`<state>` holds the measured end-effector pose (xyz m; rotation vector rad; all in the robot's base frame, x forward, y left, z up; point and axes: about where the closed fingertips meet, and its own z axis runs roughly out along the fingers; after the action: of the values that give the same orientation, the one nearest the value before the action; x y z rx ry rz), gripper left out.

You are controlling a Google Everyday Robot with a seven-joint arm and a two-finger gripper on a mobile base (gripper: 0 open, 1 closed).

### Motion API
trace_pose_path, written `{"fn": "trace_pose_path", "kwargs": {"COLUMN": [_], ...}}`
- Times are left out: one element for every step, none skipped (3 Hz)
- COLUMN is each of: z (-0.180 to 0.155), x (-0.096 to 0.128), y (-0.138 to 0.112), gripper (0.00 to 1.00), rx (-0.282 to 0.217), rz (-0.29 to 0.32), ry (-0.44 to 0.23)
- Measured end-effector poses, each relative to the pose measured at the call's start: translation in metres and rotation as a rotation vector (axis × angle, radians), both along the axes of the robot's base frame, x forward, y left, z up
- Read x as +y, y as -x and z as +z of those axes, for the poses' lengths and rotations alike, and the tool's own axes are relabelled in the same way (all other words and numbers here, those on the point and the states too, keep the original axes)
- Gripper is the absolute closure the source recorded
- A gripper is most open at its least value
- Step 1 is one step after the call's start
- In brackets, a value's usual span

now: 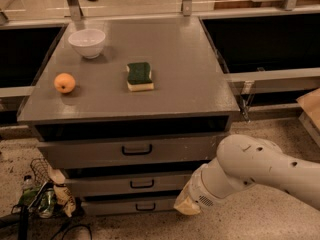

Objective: Open bottom drawer

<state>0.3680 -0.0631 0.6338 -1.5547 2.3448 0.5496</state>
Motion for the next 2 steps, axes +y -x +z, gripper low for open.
{"fn": "trace_pose_path", "kwargs": {"z": [-0.020,-0.043], "x": [0.024,0.047], "y": [-0.001,-0.004], "gripper": [1.00,1.00], "rx": [0.006,0.031], "rz": [0.048,0.111], "ry": [-0.048,-0.084]}}
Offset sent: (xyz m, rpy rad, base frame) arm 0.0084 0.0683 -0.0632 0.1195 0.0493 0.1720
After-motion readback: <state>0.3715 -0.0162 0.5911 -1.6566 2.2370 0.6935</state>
